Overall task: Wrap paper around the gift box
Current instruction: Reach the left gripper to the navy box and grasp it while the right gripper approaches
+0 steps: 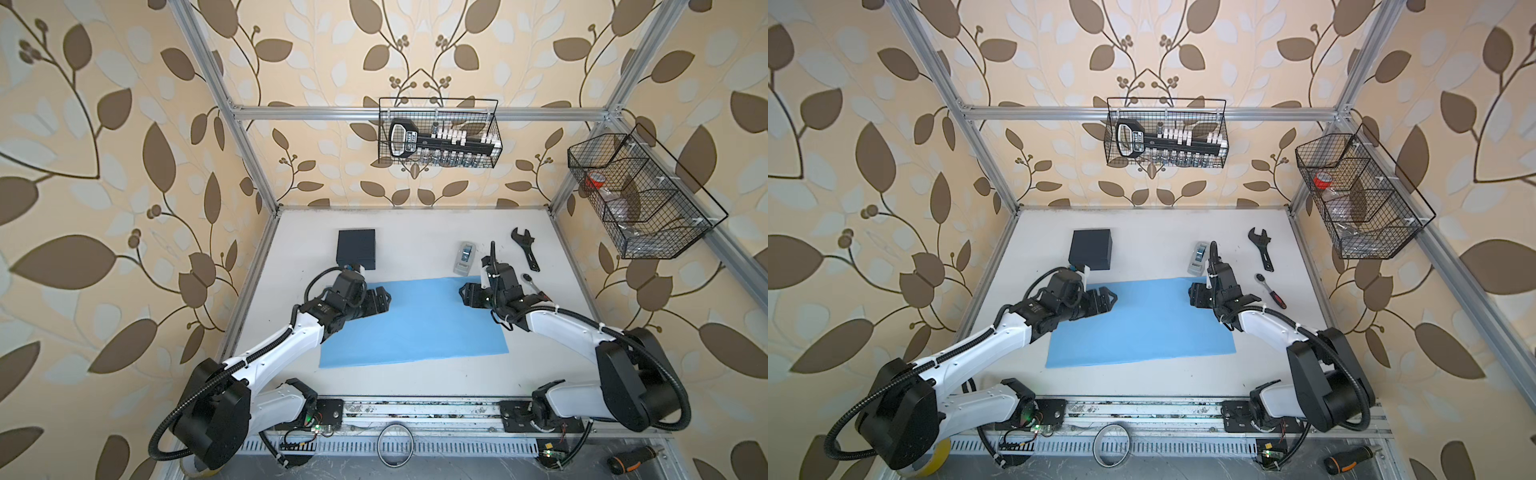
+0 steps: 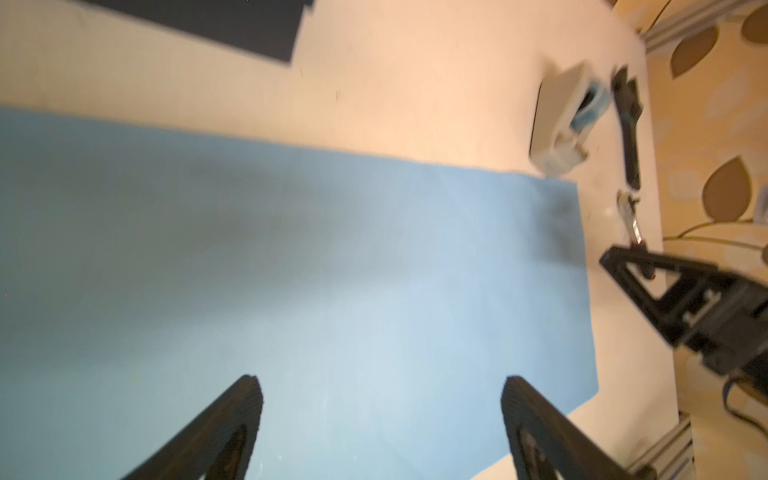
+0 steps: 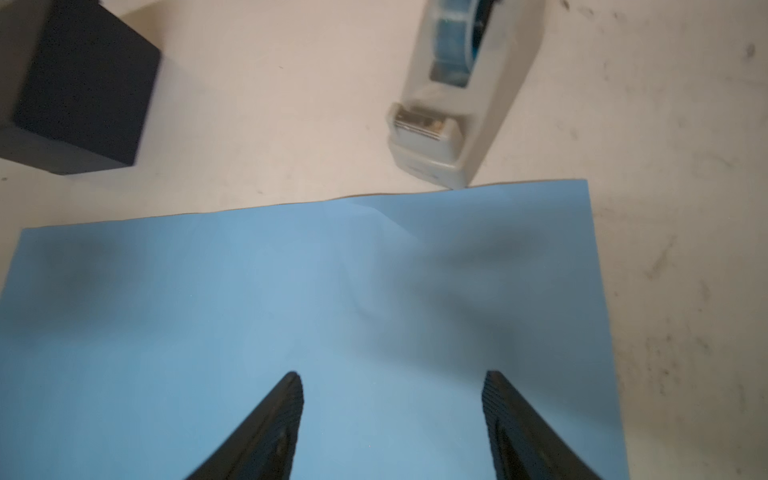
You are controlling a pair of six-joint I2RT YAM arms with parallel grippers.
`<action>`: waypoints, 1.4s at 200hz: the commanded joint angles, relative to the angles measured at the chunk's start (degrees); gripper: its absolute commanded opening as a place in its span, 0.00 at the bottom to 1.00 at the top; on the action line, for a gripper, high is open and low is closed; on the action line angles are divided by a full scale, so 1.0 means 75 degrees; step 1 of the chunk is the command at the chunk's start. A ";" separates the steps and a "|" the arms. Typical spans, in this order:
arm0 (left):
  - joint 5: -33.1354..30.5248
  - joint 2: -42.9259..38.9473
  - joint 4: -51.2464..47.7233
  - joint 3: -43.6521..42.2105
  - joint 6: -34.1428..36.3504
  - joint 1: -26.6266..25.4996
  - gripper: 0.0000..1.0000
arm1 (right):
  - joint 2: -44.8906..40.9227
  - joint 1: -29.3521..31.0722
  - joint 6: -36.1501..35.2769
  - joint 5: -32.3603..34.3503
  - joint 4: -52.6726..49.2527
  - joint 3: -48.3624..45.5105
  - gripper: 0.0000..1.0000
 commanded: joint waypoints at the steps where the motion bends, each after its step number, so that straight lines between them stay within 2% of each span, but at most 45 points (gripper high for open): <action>1: -0.0293 0.0314 0.0348 0.0488 0.0161 0.0984 0.94 | -0.0087 0.0810 0.0171 -0.0099 0.0849 0.0165 0.76; 23: -0.0415 0.1164 0.0902 0.1172 0.0311 0.2004 0.98 | 0.0329 0.1497 0.0336 -0.0006 0.1295 0.0858 0.86; 39: -0.0140 0.2349 0.0796 0.2122 0.0518 0.2694 0.99 | 0.0551 0.1689 0.0491 0.0007 0.1759 0.1064 0.96; 49: -0.0016 0.3185 0.0708 0.2799 0.0641 0.3001 0.99 | 0.0701 0.1708 0.0632 -0.0075 0.1903 0.1181 0.97; 80: 0.1221 0.5575 -0.0508 0.5104 0.1251 0.3375 0.99 | 0.0969 0.1731 0.0774 -0.0190 0.2027 0.1188 0.98; 97: 0.2108 0.6283 -0.0844 0.5801 0.1438 0.3376 0.96 | 0.1069 0.1692 0.0697 -0.0115 0.1837 0.1210 0.98; 118: 0.2996 0.6418 -0.0377 0.5657 0.1286 0.3254 0.92 | 0.1188 0.1491 0.0701 -0.0157 0.1768 0.1234 0.97; 146: 0.3398 0.6347 -0.0066 0.5320 0.1335 0.2678 0.90 | 0.1518 0.1051 0.0731 -0.0456 0.1782 0.1504 0.97; 174: 0.3321 0.6330 -0.0088 0.5262 0.1348 0.2177 0.89 | 0.2349 0.0847 0.0797 -0.0618 0.1800 0.2341 0.96; 207: 0.3208 0.6188 0.0084 0.5136 0.1130 0.2155 0.91 | 0.3620 0.0879 0.1385 -0.1120 0.2208 0.3445 0.94; 280: 0.3524 0.6084 0.0722 0.4615 0.0597 0.1853 0.86 | 0.5832 0.0928 0.1603 -0.2199 0.1961 0.5434 0.86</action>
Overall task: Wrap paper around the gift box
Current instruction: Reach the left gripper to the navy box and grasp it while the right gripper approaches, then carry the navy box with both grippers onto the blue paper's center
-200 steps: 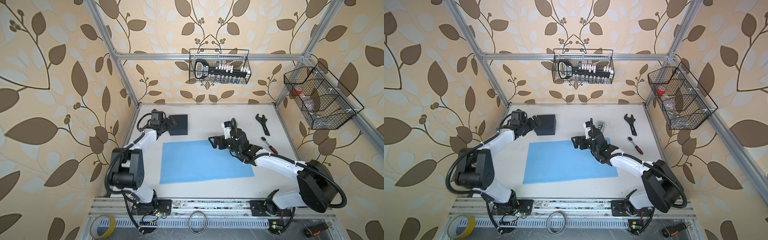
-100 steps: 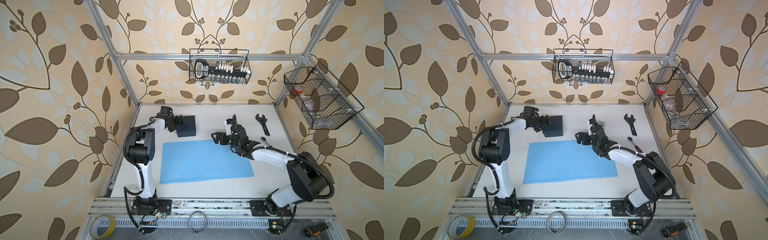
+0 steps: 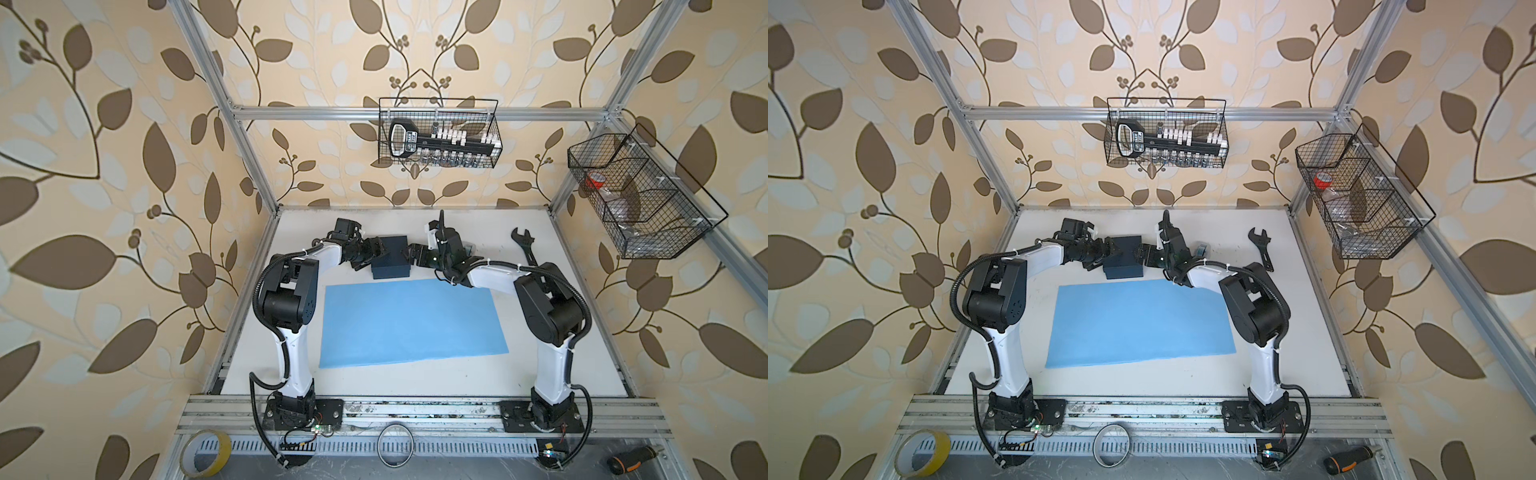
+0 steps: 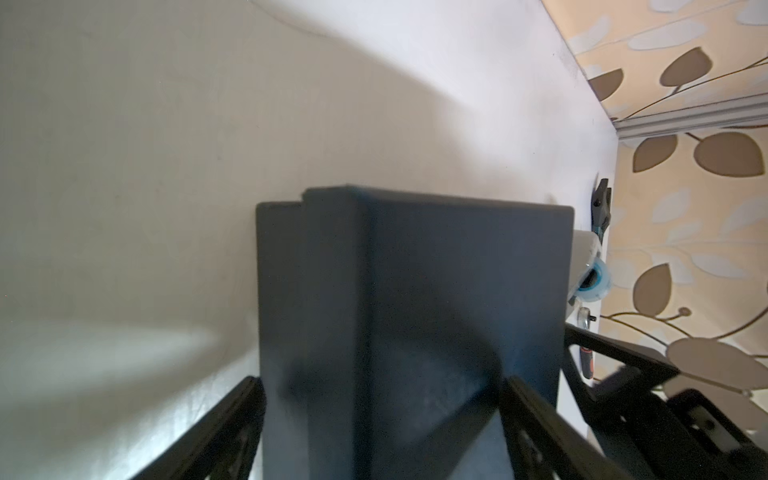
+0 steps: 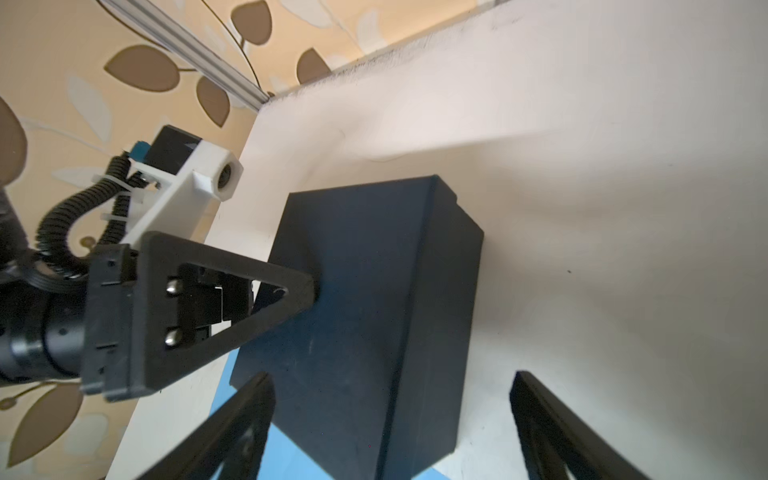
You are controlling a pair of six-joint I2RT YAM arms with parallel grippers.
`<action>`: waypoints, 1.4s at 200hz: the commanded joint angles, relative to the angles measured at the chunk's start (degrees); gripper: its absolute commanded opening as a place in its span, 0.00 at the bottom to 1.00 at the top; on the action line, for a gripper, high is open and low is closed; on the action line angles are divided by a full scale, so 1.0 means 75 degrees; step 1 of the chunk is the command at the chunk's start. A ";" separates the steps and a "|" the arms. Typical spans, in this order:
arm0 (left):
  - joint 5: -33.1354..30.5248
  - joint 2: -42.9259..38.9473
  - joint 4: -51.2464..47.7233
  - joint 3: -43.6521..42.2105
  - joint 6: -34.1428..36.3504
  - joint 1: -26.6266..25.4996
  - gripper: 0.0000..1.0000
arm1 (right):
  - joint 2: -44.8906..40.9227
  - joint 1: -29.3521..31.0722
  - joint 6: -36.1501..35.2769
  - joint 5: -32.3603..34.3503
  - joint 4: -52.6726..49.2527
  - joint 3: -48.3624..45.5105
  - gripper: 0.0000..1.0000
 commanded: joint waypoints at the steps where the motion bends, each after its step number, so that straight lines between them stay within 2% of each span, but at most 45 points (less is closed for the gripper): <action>1: 0.0144 -0.0383 0.0133 -0.0194 -0.0124 -0.0171 0.86 | 0.0453 0.0090 0.0202 -0.0689 -0.0052 0.0536 0.86; 42: 0.0622 -0.0362 0.0485 -0.0166 -0.0541 -0.0281 0.78 | 0.0588 0.0095 0.0563 -0.1380 0.0313 0.0642 0.70; 66: 0.0868 -0.0657 0.0916 -0.0352 -0.0962 -0.0487 0.77 | 0.0038 0.0054 0.0608 -0.1557 0.0448 0.0321 0.61; 99: 0.0923 -0.1271 0.1532 -0.0706 -0.1589 -0.0903 0.76 | -0.0824 -0.0012 0.0656 -0.1749 0.0564 -0.0199 0.54; 145: 0.0856 -0.2278 0.1757 -0.1513 -0.2046 -0.1791 0.74 | -0.2001 -0.0046 0.0935 -0.1851 0.0721 -0.1711 0.52; 183: 0.0582 -0.3462 0.1601 -0.2777 -0.2136 -0.2552 0.74 | -0.3443 0.0073 0.1300 -0.1468 0.0989 -0.3817 0.51; 210: 0.0504 -0.4193 0.1438 -0.3466 -0.2315 -0.2892 0.74 | -0.4229 0.0409 0.1592 -0.1109 0.1034 -0.4841 0.50; 242: 0.0386 -0.4628 0.1129 -0.3846 -0.2215 -0.3072 0.74 | -0.4801 0.0845 0.1714 -0.0596 0.0800 -0.5394 0.51; 280: -0.0146 -0.4571 0.0419 -0.3677 -0.1587 -0.3072 0.77 | -0.4689 0.1062 0.1844 -0.0402 0.0848 -0.5666 0.54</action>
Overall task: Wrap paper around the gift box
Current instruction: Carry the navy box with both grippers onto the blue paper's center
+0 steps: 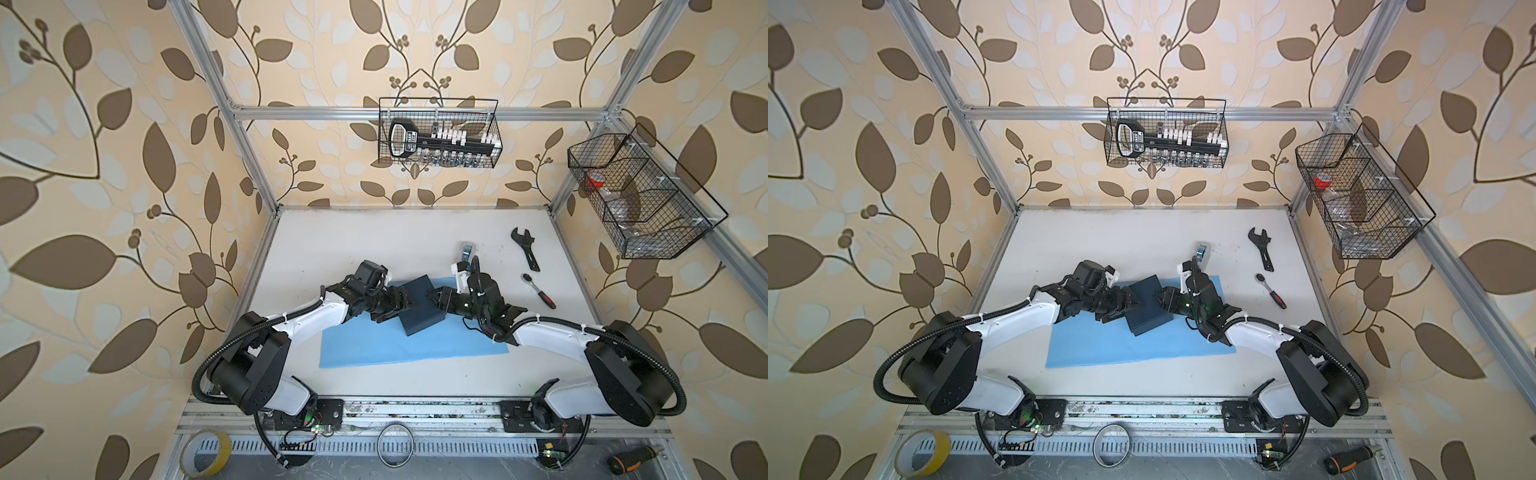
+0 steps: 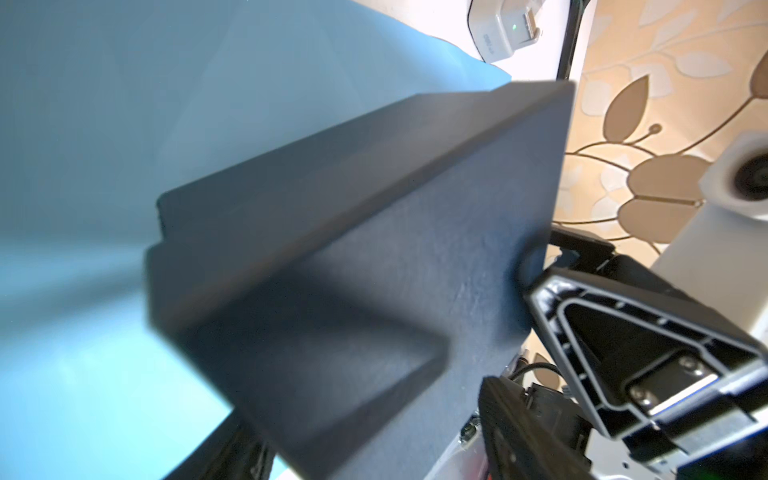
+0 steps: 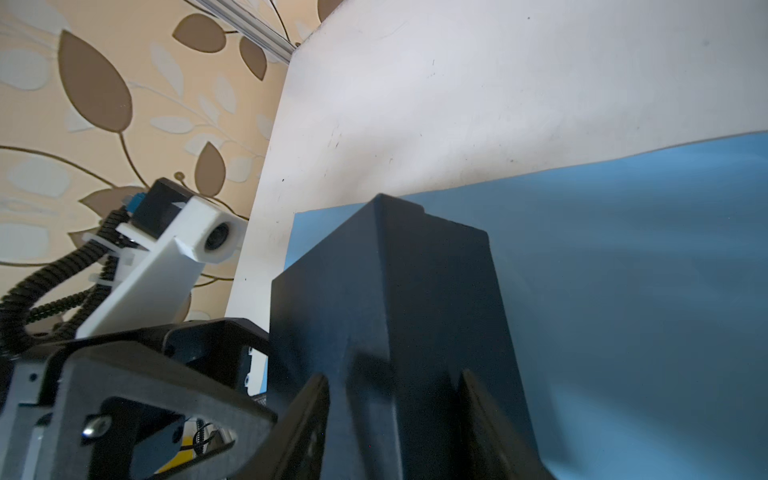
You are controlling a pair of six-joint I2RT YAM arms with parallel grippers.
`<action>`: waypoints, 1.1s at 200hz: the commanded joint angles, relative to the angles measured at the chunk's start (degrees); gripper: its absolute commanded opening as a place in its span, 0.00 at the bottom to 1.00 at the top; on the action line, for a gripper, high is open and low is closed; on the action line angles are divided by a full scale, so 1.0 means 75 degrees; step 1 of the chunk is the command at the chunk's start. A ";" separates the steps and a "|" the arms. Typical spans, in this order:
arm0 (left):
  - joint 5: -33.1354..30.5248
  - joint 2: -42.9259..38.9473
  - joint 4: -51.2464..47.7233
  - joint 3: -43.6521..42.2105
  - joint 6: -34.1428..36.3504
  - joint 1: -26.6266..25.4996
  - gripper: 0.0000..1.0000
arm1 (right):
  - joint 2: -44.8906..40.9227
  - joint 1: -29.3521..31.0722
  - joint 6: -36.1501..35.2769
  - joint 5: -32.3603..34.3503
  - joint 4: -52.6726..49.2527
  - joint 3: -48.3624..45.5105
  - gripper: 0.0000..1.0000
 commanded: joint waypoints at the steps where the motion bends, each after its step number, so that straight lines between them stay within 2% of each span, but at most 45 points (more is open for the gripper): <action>1: 0.0094 -0.0263 0.0506 0.0372 0.0553 -0.0135 0.77 | 0.0084 0.0342 0.0284 -0.0436 0.0034 -0.0163 0.54; 41: -0.0322 -0.0104 0.0064 0.0374 0.1051 -0.0106 0.79 | 0.0491 0.0369 -0.0009 -0.0712 -0.0069 -0.0050 0.61; 80: -0.0546 -0.0104 0.0055 0.0147 0.1132 -0.0093 0.80 | 0.0776 0.0342 -0.0273 -0.0799 -0.0259 0.0192 0.64; 163: -0.0902 0.0256 0.0067 0.0104 0.1304 0.0012 0.86 | 0.0577 0.0330 -0.0320 -0.0704 -0.0466 0.0158 0.70; 194: -0.0809 0.0351 0.0129 0.0173 0.1319 0.0102 0.87 | 0.0442 0.0084 -0.0419 -0.0831 -0.0534 0.0121 0.76; 220: -0.0393 0.0496 0.0338 0.0307 0.1228 0.0101 0.86 | 0.0364 0.0000 -0.0596 -0.1076 -0.0618 0.0191 0.81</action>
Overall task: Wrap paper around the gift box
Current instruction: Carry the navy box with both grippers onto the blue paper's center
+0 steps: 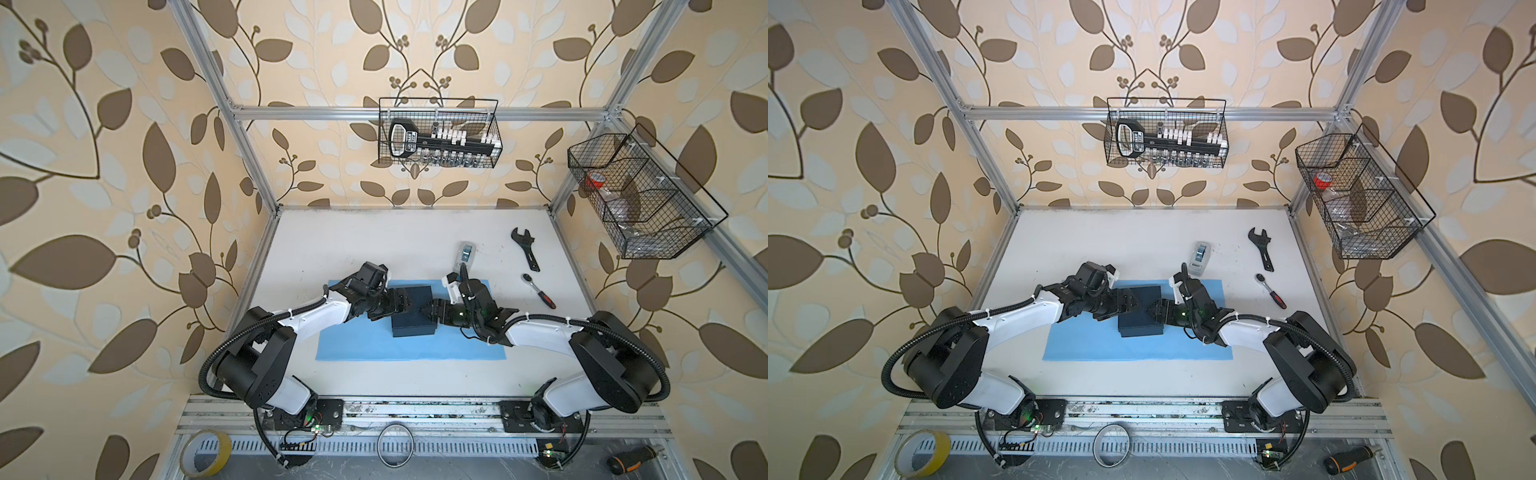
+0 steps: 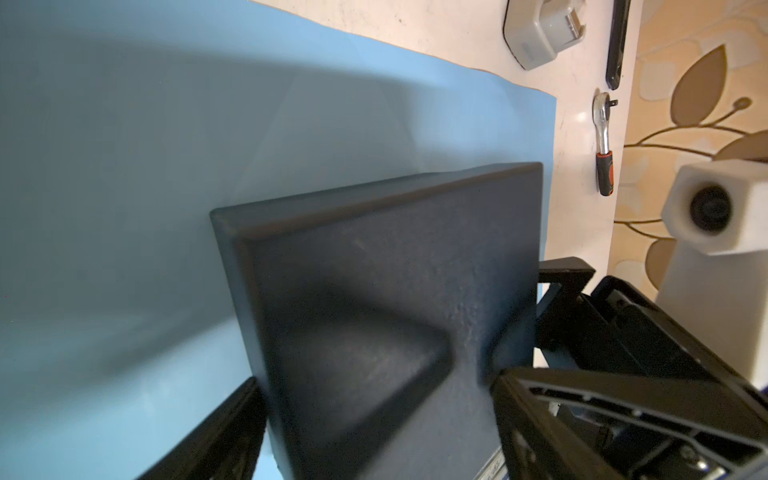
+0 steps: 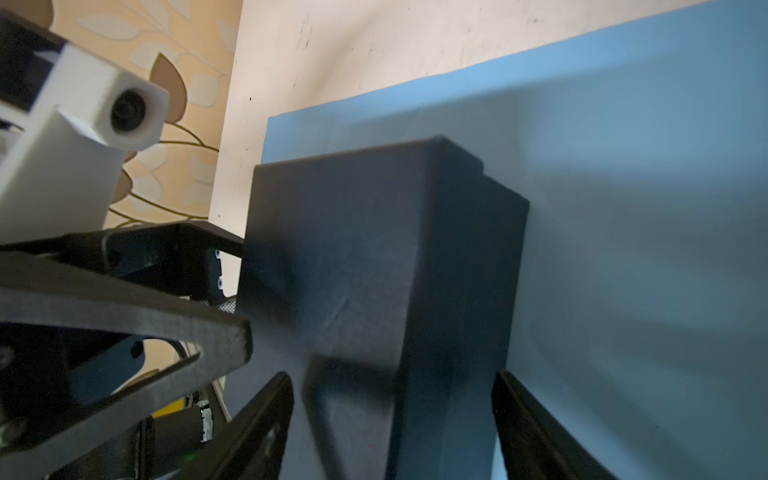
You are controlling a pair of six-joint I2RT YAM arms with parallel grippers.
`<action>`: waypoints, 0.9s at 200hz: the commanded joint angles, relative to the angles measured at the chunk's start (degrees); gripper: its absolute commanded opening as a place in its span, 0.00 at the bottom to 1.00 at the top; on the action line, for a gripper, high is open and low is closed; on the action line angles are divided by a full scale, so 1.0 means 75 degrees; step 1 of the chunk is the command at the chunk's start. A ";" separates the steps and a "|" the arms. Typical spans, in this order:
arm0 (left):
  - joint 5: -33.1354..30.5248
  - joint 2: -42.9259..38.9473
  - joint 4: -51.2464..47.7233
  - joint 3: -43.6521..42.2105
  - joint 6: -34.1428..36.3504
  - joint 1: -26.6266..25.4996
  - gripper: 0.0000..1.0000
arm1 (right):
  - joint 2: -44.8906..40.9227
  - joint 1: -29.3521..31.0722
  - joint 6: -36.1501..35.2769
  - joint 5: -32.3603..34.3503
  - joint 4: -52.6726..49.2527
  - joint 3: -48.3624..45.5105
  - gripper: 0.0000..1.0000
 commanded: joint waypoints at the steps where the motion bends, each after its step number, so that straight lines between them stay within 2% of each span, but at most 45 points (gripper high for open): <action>1: 0.0369 0.0165 0.0355 0.0302 0.0081 0.0088 0.86 | -0.0205 -0.0073 -0.0208 -0.0325 -0.0168 0.0185 0.81; 157: 0.0011 0.0584 0.0267 0.0933 0.0204 0.0172 0.87 | -0.0489 -0.0107 -0.0181 -0.0732 -0.0034 0.0084 0.84; 180: -0.0044 0.0486 0.0214 0.0893 0.0224 0.0262 0.88 | -0.0716 -0.0308 -0.0369 -0.0650 -0.0318 -0.0003 0.84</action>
